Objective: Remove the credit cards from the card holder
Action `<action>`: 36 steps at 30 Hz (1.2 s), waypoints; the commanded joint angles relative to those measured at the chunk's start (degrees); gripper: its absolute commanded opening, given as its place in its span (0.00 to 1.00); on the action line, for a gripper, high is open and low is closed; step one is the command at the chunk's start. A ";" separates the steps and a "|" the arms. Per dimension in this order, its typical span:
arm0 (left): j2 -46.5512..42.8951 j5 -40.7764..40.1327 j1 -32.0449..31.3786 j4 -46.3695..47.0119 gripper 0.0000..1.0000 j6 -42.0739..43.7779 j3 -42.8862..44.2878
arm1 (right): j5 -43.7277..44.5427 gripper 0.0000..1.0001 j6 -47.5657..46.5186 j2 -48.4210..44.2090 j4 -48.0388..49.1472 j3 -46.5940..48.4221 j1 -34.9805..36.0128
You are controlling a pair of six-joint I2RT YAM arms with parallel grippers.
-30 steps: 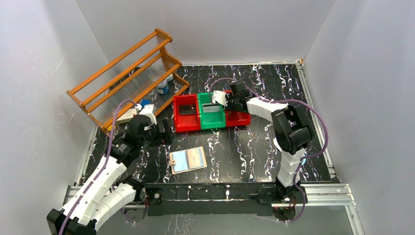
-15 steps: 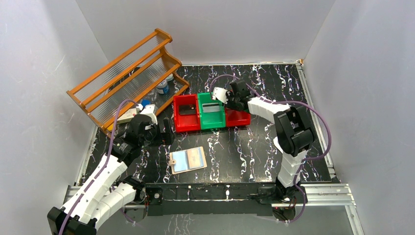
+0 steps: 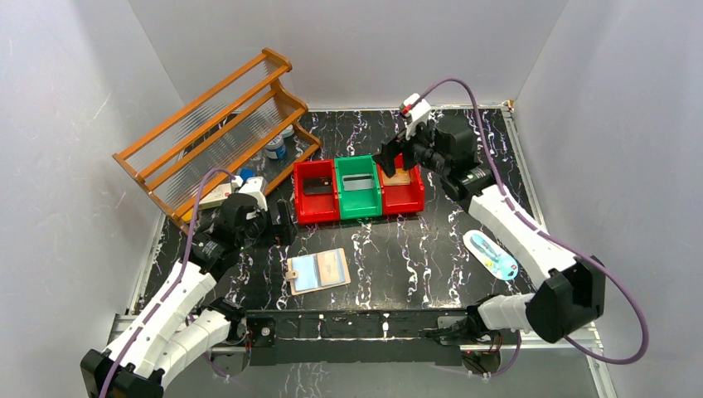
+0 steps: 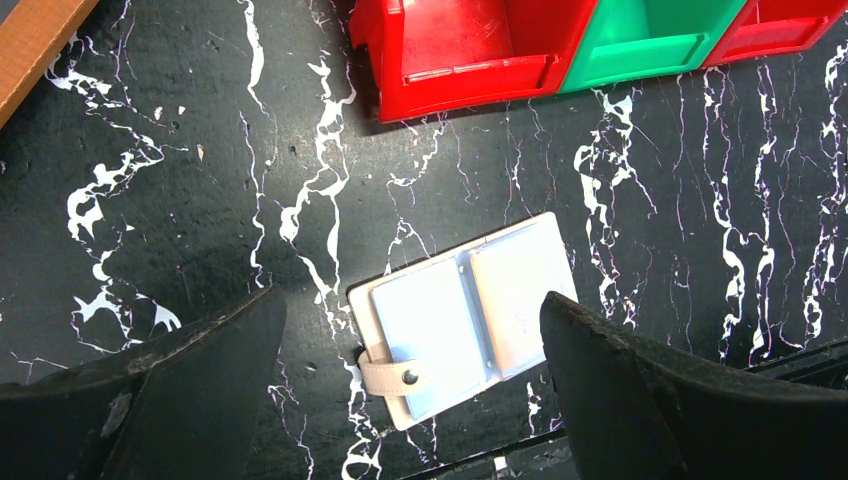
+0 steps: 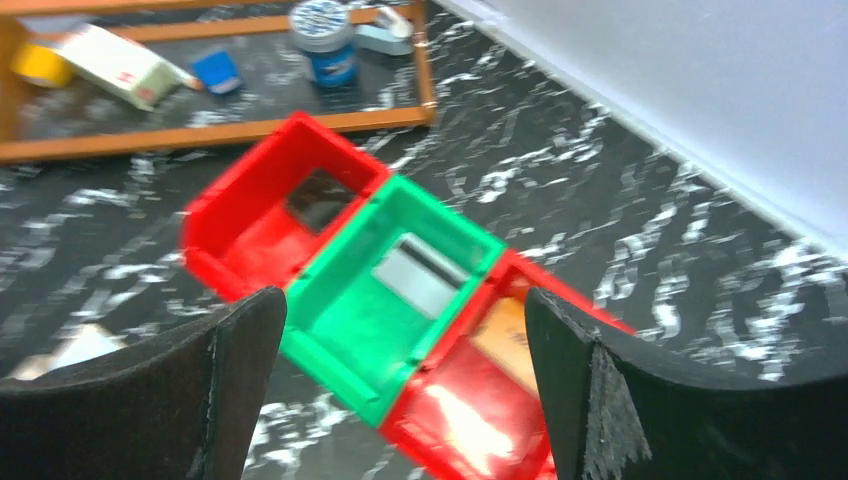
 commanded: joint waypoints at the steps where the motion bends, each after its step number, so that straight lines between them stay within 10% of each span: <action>1: 0.40 0.74 -0.11 0.82 0.98 0.86 0.53 | -7.48 0.98 23.17 -2.57 2.64 -6.06 0.09; 9: 0.26 0.32 -0.11 1.15 0.98 0.69 0.54 | -18.23 0.98 50.69 -0.65 9.69 -15.74 1.19; 23: -3.45 -3.61 -0.11 0.12 0.98 -0.55 0.28 | 23.94 0.70 64.59 4.14 -2.57 -19.71 34.63; 36: -0.39 5.13 -0.11 -0.75 0.95 -15.61 -4.61 | 23.06 0.57 66.69 11.95 -3.40 -16.45 38.38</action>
